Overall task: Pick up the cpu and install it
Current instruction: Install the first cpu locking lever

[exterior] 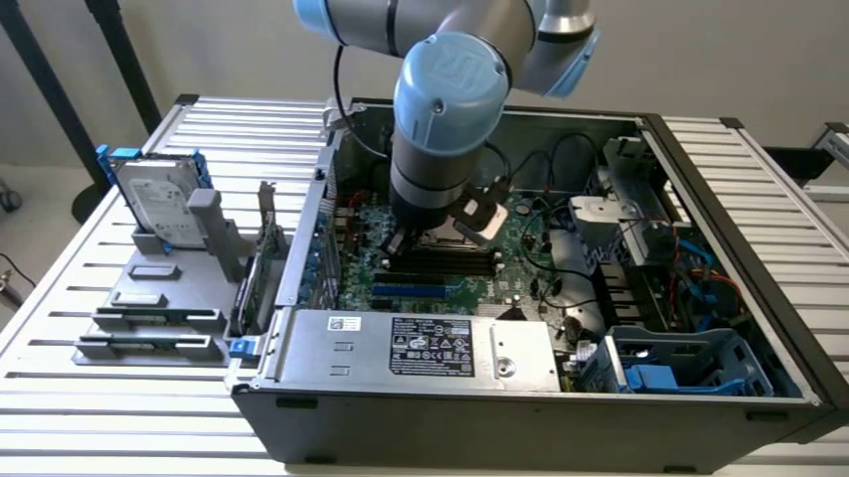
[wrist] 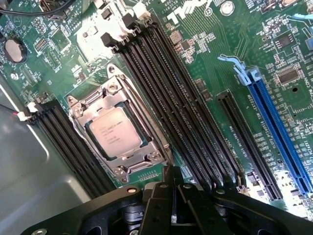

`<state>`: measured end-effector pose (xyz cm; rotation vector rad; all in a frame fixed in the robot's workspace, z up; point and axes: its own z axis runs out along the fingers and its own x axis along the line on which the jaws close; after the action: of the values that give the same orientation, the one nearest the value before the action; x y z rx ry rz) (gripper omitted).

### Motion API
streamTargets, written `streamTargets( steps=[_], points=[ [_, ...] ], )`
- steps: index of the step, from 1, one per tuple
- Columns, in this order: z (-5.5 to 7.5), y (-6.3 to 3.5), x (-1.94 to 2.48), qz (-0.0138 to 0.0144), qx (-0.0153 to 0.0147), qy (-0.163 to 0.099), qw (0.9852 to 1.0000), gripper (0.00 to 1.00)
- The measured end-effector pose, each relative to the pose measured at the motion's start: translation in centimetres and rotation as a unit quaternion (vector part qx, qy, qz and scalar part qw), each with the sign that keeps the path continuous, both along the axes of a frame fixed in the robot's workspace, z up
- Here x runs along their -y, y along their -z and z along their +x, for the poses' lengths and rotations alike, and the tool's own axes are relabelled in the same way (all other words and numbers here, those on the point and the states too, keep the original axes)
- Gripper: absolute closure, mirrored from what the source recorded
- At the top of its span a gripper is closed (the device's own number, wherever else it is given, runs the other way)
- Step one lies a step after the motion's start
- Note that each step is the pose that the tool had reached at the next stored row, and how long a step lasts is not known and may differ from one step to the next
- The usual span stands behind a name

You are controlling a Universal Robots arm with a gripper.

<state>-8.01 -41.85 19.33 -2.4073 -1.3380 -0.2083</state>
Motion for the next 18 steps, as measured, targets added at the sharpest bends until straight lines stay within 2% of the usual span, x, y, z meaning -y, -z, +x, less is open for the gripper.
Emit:
streamTargets(
  steps=[7, 9, 13, 14, 16, 18],
  points=[
    [0.00, 0.31, -0.16, -0.0009, 0.0013, 0.000, 1.0000, 0.89],
    [0.00, 0.34, -0.20, -0.0045, 0.0013, 0.000, 1.0000, 0.89],
    [0.00, 0.33, -0.26, -0.0182, 0.0012, -0.001, 0.9998, 0.89],
    [0.00, 0.34, -0.28, -0.0201, 0.0013, -0.001, 0.9998, 0.89],
    [0.00, 0.18, -0.29, -0.0212, 0.0012, -0.001, 0.9998, 0.89],
    [0.00, -0.19, -0.32, -0.0210, 0.0013, -0.001, 0.9998, 0.89]
  ],
)
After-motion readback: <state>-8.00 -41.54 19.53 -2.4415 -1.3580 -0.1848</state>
